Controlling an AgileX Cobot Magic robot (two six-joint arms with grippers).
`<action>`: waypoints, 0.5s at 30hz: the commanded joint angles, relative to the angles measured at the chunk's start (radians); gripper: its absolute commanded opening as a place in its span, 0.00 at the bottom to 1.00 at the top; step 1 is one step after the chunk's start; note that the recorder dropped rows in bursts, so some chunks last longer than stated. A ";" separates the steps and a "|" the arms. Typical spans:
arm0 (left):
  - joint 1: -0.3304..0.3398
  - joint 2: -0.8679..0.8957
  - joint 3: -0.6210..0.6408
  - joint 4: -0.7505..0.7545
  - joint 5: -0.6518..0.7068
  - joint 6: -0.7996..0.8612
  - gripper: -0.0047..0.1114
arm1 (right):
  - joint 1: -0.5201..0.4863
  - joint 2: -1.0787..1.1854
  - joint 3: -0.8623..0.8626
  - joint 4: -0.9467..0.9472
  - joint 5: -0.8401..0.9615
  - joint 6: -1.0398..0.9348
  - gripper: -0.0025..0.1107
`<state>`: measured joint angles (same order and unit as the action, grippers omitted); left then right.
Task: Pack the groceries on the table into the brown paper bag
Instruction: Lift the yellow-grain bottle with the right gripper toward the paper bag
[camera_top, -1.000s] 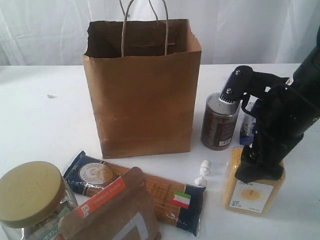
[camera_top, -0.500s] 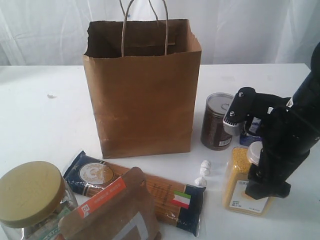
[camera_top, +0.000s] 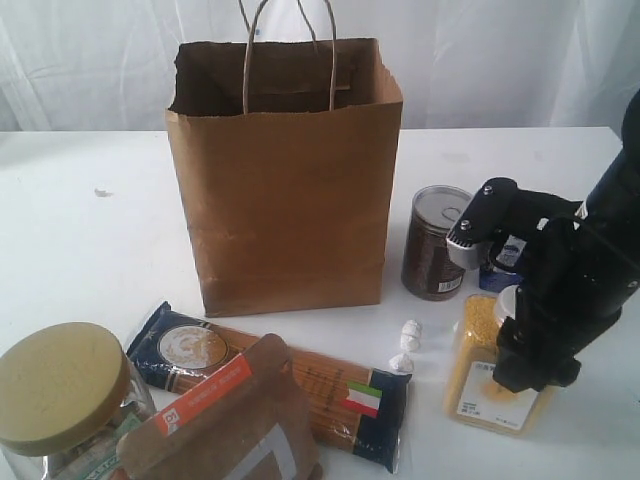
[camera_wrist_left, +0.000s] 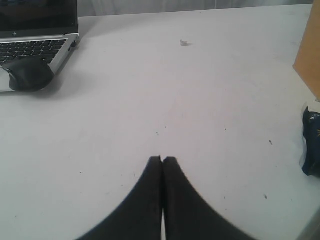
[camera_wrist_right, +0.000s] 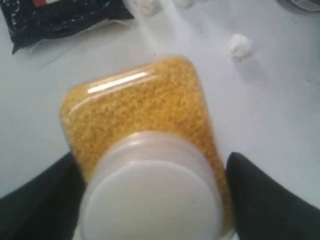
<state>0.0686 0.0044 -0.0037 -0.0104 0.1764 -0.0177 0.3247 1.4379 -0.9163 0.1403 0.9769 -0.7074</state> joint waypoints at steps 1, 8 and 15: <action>0.001 -0.004 0.004 -0.007 -0.005 -0.001 0.04 | -0.005 0.001 0.021 -0.025 -0.029 -0.005 0.46; 0.001 -0.004 0.004 -0.007 -0.005 -0.001 0.04 | -0.005 -0.024 0.021 -0.010 -0.044 -0.003 0.29; 0.001 -0.004 0.004 -0.007 -0.005 -0.001 0.04 | -0.005 -0.132 0.021 -0.007 -0.061 0.034 0.06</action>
<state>0.0686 0.0044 -0.0037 -0.0104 0.1764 -0.0177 0.3227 1.3721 -0.8938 0.1290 0.9373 -0.6839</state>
